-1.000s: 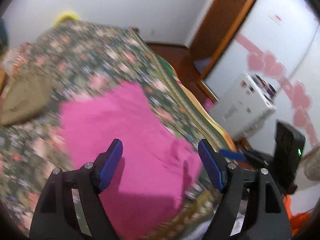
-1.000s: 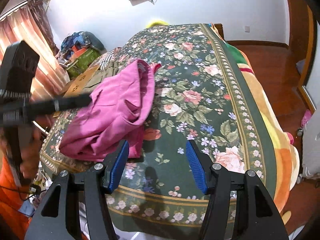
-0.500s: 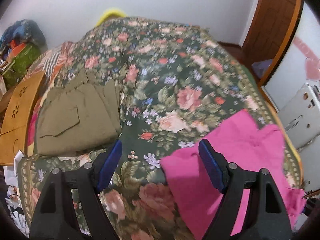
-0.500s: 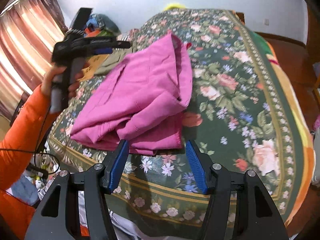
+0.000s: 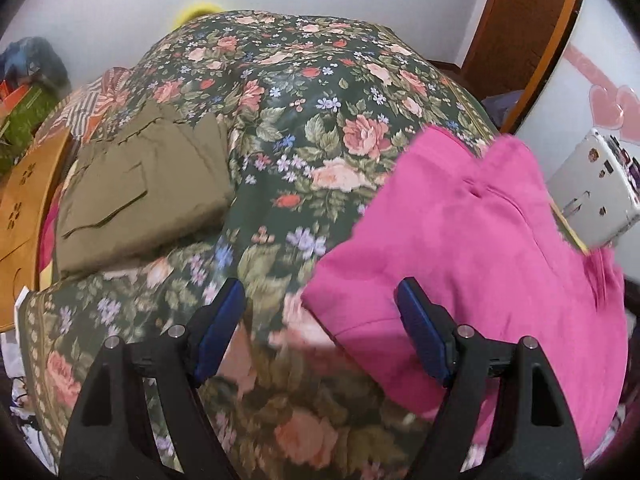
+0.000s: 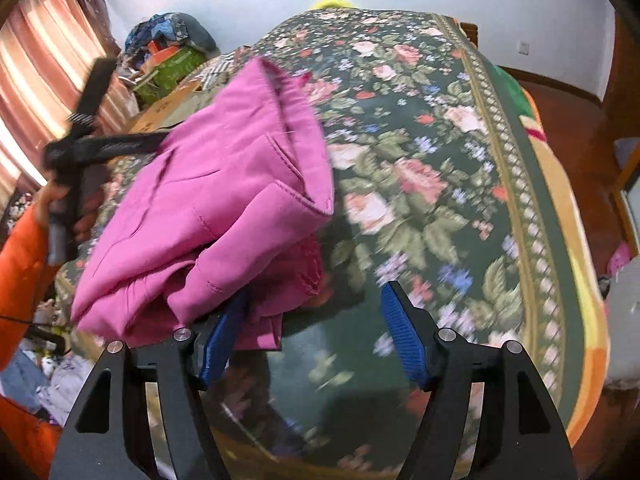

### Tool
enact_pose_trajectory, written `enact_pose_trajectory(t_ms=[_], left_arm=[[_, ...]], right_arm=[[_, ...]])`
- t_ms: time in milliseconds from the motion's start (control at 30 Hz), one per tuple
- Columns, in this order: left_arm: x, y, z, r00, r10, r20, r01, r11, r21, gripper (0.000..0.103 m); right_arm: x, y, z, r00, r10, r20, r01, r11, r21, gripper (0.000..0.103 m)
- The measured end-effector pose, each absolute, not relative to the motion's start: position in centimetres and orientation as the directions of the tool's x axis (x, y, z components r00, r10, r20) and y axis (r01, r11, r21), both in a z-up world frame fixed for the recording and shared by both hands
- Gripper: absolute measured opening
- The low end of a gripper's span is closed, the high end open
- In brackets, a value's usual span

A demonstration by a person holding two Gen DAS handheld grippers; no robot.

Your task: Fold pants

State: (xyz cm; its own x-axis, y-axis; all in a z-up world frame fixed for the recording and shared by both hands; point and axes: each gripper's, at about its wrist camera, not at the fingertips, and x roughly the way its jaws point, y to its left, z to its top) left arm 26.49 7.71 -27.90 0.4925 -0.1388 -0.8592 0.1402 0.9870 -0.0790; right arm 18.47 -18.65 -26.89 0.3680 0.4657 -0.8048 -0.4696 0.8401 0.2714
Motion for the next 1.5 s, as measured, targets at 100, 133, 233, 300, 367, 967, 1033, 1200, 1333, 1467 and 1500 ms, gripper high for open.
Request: enact_pose_trajectory(t_ms=[100,133,233,300,367,967,1033,1200,1333,1467,1500], left_arm=[[24.8,8.0,-27.8,0.491,-0.136,-0.860,0.137,0.987,-0.078,0.079],[24.2,8.2,-27.9,0.487,-0.143,-0.861,0.134,0.987,-0.088,0.079],[22.2,8.7,-28.0,0.478,-0.166,-0.863,0.106,0.986,-0.132,0.079],[20.6,8.9,-28.1,0.477,-0.183,-0.860,0.082,0.983,-0.164,0.079],[18.9,9.0,-28.1,0.475,-0.200,-0.857,0.066,0.979,-0.192,0.079],[16.1,6.9,-19.9,0.642,-0.153,-0.751,0.111,0.988,-0.106,0.078],[17.5,6.0,-19.9,0.650,-0.151,-0.745,0.130,0.988,-0.087,0.078],[22.1,4.7,-22.8,0.601,-0.122,-0.790,0.129,0.990,-0.055,0.078],[24.3,5.8,-25.4,0.550,-0.129,-0.825,0.107,0.991,-0.084,0.078],[25.5,6.6,-26.7,0.530,-0.148,-0.835,0.101,0.989,-0.111,0.078],[25.7,6.8,-27.0,0.524,-0.154,-0.838,0.100,0.988,-0.119,0.078]], right_arm=[[20.0,-19.3,-27.2,0.383,0.451,-0.806,-0.455,0.851,0.260,0.066],[20.4,-19.5,-27.3,0.387,0.447,-0.806,-0.449,0.855,0.258,0.066],[21.7,-20.0,-27.7,0.407,0.411,-0.816,-0.431,0.874,0.226,0.066],[22.4,-20.2,-28.1,0.409,0.394,-0.823,-0.426,0.880,0.210,0.066],[23.0,-20.4,-28.4,0.402,0.397,-0.825,-0.421,0.880,0.218,0.066],[19.8,-19.9,-21.2,0.505,0.459,-0.731,-0.502,0.845,0.183,0.066],[19.8,-18.4,-21.1,0.498,0.474,-0.726,-0.534,0.827,0.174,0.066],[21.8,-15.3,-22.6,0.461,0.491,-0.739,-0.570,0.802,0.177,0.066],[23.8,-14.3,-24.2,0.442,0.471,-0.763,-0.569,0.805,0.167,0.066],[25.6,-14.9,-25.7,0.435,0.458,-0.775,-0.552,0.816,0.172,0.066],[26.2,-15.3,-26.1,0.427,0.464,-0.776,-0.540,0.819,0.193,0.066]])
